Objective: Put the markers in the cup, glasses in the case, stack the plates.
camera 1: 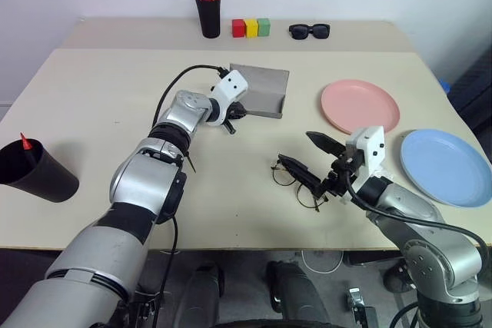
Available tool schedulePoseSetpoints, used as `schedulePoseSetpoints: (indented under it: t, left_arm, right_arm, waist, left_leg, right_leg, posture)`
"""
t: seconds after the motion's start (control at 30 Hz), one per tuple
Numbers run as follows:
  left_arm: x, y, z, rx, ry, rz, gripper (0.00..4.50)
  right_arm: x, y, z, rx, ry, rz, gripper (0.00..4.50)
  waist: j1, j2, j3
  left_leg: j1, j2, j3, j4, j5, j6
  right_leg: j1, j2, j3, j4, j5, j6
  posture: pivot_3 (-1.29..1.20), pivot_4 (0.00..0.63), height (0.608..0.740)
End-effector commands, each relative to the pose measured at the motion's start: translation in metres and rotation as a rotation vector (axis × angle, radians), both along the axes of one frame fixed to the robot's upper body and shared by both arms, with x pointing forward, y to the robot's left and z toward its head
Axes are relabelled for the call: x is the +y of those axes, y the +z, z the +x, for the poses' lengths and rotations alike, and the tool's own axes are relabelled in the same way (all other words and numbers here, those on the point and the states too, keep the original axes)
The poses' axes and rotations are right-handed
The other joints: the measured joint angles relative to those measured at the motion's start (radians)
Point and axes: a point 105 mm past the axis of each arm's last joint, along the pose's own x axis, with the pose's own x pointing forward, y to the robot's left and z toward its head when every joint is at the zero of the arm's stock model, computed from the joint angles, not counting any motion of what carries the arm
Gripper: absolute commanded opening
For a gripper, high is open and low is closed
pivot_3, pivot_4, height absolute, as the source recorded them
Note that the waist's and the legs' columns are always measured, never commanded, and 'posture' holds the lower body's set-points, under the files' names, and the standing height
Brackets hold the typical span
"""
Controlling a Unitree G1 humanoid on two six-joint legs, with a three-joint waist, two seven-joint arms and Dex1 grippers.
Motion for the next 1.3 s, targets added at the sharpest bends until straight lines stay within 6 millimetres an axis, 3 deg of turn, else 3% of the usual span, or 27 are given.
schedulePoseSetpoints:
  t: [0.03,0.2,0.43,0.53,0.6,0.8,0.93,1.1,1.3]
  left_arm:
    - [-0.003,0.005,-0.003,0.001,-0.047,-0.032,0.05]
    - [-0.002,0.015,-0.008,0.057,-0.086,-0.146,0.05]
    - [0.003,0.031,-0.028,0.117,-0.266,-0.282,0.05]
    - [0.010,0.038,-0.024,0.125,-0.208,-0.342,0.05]
    - [0.013,0.040,-0.018,0.112,-0.141,-0.354,0.85]
    - [0.021,0.034,0.008,-0.025,0.093,-0.231,3.84]
    - [0.015,0.033,0.016,-0.091,0.168,-0.178,3.84]
    - [0.002,0.024,0.016,-0.143,0.143,-0.044,3.84]
    - [-0.001,0.008,0.011,-0.098,0.103,0.053,3.84]
  right_arm:
    - [0.003,0.011,-0.005,-0.044,0.016,0.002,4.50]
    - [0.008,0.008,-0.004,-0.033,0.044,-0.004,4.50]
    - [0.014,0.006,-0.002,-0.020,0.078,0.002,4.50]
    - [0.017,0.004,-0.001,-0.014,0.092,0.005,4.50]
    - [0.019,0.004,0.000,-0.012,0.098,0.006,4.50]
    - [0.024,0.003,0.003,-0.014,0.107,0.016,4.50]
    - [0.026,0.003,0.003,-0.015,0.103,0.024,4.50]
    - [0.028,0.002,0.000,-0.015,0.093,0.035,4.50]
    - [0.024,0.001,-0.005,-0.016,0.055,0.038,4.50]
  waist:
    - [-0.001,0.000,0.000]
    - [-0.002,0.000,0.000]
    - [-0.002,0.000,0.000]
    - [-0.002,0.000,0.000]
    - [-0.001,0.000,0.000]
    - [0.001,0.000,0.000]
    - [0.001,0.000,0.000]
    - [0.001,0.000,0.000]
    - [0.000,0.000,0.000]
  left_leg:
    - [0.000,0.000,0.000,0.000,0.000,0.000]
    - [0.000,0.000,0.000,0.000,0.000,0.000]
    - [0.000,0.000,0.000,0.000,0.000,0.000]
    - [0.000,0.000,0.000,0.000,0.000,0.000]
    - [0.000,0.000,-0.001,0.001,0.000,0.000]
    - [0.000,0.000,-0.001,0.001,0.000,0.000]
    - [0.000,0.000,-0.001,0.001,0.000,0.000]
    - [0.000,-0.001,-0.001,0.001,0.000,0.000]
    - [0.000,0.000,-0.001,0.001,0.000,0.000]
  right_leg:
    - [0.000,0.000,0.000,0.000,0.000,0.000]
    - [0.000,0.000,0.000,0.000,0.000,0.000]
    - [0.000,0.000,0.000,0.001,0.000,0.000]
    - [0.000,0.000,0.000,0.001,0.000,0.000]
    - [0.000,0.000,0.000,0.001,0.000,0.000]
    - [0.000,0.000,0.000,0.002,0.000,0.000]
    - [0.000,0.000,0.000,0.002,0.000,0.000]
    - [0.000,0.000,0.000,0.002,0.000,0.000]
    - [0.000,0.000,0.000,0.002,0.000,0.000]
  posture:
    - [0.00,0.150,0.740]
    - [0.00,0.150,0.740]
    - [0.00,0.150,0.740]
    - [0.00,0.150,0.740]
    - [0.00,0.150,0.740]
    - [0.00,0.150,0.740]
    - [0.00,0.150,0.740]
    - [0.00,0.150,0.740]
    - [0.00,0.150,0.740]
